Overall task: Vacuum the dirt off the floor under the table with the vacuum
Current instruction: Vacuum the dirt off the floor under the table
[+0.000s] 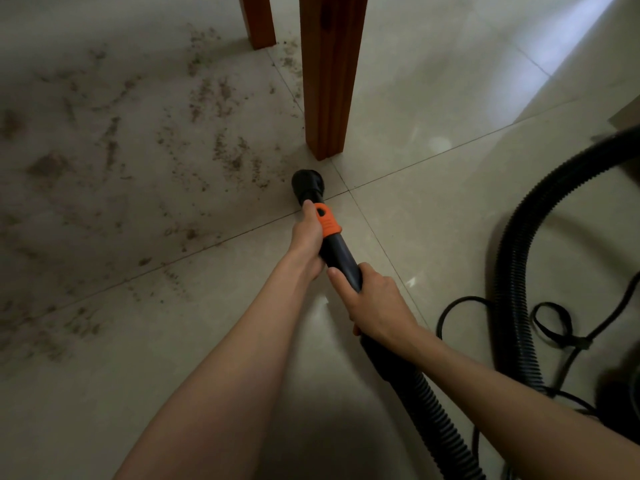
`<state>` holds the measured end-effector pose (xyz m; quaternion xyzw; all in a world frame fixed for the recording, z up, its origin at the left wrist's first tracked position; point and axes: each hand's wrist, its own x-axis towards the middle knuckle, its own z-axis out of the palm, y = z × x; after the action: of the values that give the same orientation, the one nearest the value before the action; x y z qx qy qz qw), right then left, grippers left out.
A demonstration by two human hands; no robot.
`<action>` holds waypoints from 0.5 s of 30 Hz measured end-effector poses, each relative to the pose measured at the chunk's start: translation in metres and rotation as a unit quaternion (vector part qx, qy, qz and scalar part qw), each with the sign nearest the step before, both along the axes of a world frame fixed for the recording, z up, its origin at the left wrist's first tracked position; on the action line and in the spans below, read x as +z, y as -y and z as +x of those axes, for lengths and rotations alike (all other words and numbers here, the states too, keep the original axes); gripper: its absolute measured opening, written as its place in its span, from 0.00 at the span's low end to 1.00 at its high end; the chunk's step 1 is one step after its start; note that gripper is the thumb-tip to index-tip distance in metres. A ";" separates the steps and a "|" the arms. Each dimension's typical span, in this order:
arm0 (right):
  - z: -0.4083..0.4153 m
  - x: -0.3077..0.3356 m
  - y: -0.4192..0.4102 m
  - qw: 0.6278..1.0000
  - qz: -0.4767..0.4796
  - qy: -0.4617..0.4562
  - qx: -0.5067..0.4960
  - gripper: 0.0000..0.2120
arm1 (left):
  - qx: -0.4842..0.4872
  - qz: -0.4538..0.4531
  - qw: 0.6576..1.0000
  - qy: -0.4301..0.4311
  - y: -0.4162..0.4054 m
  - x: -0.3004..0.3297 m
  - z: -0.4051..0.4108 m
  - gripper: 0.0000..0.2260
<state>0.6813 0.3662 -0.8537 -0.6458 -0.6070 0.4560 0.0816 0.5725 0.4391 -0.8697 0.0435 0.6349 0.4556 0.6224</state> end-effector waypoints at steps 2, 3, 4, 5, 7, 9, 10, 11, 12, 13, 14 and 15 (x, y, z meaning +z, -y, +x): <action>-0.008 0.000 -0.001 1.000 -0.004 -0.003 0.020 0.24 | 0.018 -0.004 1.000 -0.003 0.003 -0.001 -0.011 0.18; -0.013 0.000 -0.001 1.000 -0.006 -0.006 0.029 0.24 | 0.029 -0.007 1.000 -0.002 0.005 -0.002 -0.017 0.19; -0.017 0.000 -0.002 0.999 -0.008 -0.010 0.036 0.24 | 0.040 -0.010 0.999 -0.005 0.006 -0.003 -0.023 0.19; -0.022 -0.001 -0.002 0.999 -0.008 -0.015 0.040 0.24 | 0.051 -0.012 0.999 -0.007 0.007 -0.004 -0.029 0.20; -0.032 -0.003 -0.003 0.998 -0.007 -0.017 0.056 0.24 | 0.066 -0.017 0.998 -0.010 0.009 -0.004 -0.041 0.19; -0.041 -0.004 -0.005 0.997 -0.004 -0.014 0.079 0.23 | 0.076 -0.022 0.997 -0.005 0.012 -0.002 -0.052 0.19; -0.045 -0.005 -0.007 0.996 -0.002 -0.011 0.091 0.23 | 0.081 -0.023 0.996 0.000 0.013 -0.001 -0.057 0.19; -0.049 -0.005 -0.009 0.995 0.002 -0.006 0.102 0.23 | 0.085 -0.023 0.996 0.000 0.013 -0.001 -0.063 0.19; -0.053 -0.005 -0.011 0.994 0.009 0.002 0.112 0.23 | 0.088 -0.023 0.996 -0.002 0.013 -0.001 -0.068 0.20; -0.057 -0.006 -0.014 0.993 0.018 0.011 0.119 0.24 | 0.091 -0.022 0.996 -0.002 0.011 -0.001 -0.072 0.20; -0.061 -0.006 -0.016 0.991 0.029 0.022 0.125 0.25 | 0.096 -0.022 0.995 0.001 0.009 -0.001 -0.076 0.20; -0.063 -0.006 -0.018 0.990 0.040 0.035 0.131 0.25 | 0.100 -0.022 0.995 0.007 0.007 -0.001 -0.079 0.20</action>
<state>0.6179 0.3845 -0.8599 -0.5723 -0.7066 0.4154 0.0255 0.4935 0.4323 -0.8707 -0.0367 0.6413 0.5018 0.5792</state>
